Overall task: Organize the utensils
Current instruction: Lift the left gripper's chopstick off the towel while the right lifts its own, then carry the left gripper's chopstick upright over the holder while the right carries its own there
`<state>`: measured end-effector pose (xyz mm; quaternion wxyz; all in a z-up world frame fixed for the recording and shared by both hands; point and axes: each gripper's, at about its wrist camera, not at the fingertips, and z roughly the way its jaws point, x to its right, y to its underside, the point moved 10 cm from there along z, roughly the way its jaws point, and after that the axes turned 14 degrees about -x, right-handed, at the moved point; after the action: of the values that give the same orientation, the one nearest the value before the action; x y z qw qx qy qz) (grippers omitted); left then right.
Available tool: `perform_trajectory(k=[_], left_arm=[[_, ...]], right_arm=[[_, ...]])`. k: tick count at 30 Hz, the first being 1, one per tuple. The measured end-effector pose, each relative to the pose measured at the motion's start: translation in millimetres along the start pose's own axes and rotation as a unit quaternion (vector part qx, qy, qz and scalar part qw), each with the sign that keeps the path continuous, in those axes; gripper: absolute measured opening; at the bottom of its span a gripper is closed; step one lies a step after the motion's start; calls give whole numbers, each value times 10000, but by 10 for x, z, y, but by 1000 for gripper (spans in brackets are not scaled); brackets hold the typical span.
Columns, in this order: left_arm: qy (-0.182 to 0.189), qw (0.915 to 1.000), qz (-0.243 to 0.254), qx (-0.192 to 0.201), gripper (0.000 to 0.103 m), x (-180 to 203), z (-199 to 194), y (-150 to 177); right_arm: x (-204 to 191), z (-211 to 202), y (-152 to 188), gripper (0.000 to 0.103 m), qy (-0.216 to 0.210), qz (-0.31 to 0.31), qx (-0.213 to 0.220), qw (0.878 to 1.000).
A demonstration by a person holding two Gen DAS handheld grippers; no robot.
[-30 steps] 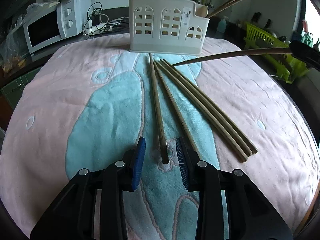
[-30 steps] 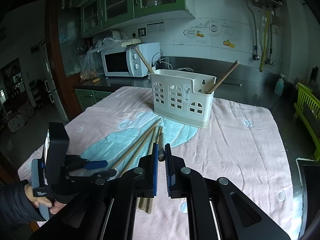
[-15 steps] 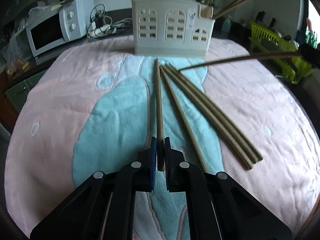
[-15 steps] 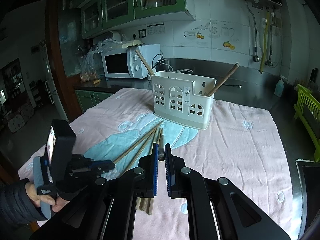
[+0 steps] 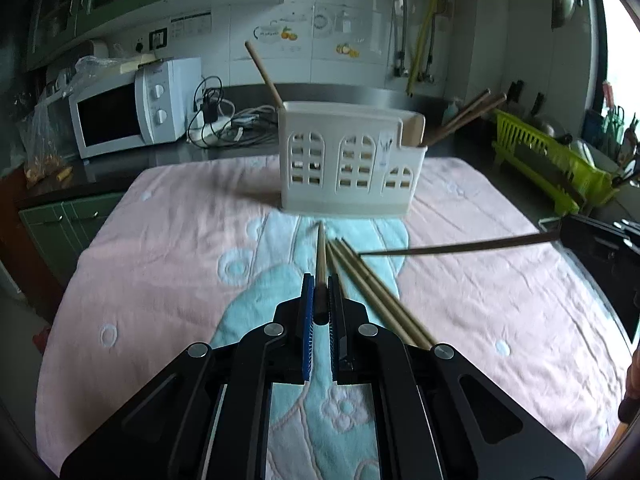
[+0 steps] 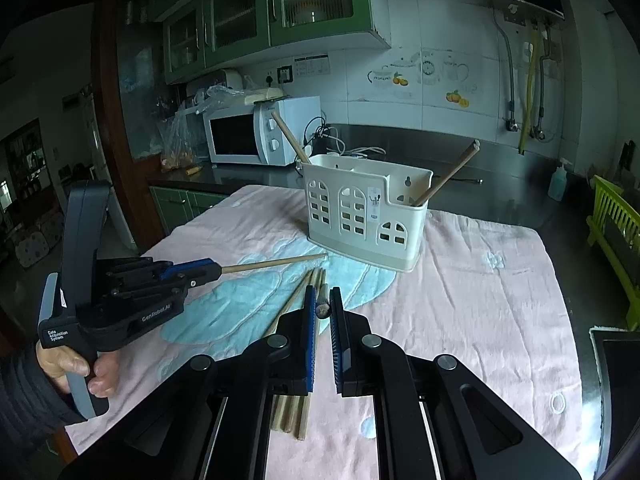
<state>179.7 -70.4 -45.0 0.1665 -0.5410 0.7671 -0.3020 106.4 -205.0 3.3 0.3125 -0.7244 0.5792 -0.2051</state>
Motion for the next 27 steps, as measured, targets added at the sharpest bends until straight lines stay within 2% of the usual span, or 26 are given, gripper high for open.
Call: perform_trajectory(k=[5, 10, 17, 27], left_arm=[[-94, 9996, -82, 239, 5, -53, -1, -179], [-62, 9978, -122, 645, 6, -83, -81, -418], [-4, 9951, -207, 966, 6, -97, -117, -600], [107, 9956, -412, 830, 6, -180, 88, -641]], right_arm=[[13, 13, -70, 7, -8, 27, 43, 10000], [48, 39, -162, 7, -20, 67, 98, 9999], [81, 122, -323, 7, -50, 133, 175, 9997], [94, 220, -422, 7, -94, 192, 181, 9996]])
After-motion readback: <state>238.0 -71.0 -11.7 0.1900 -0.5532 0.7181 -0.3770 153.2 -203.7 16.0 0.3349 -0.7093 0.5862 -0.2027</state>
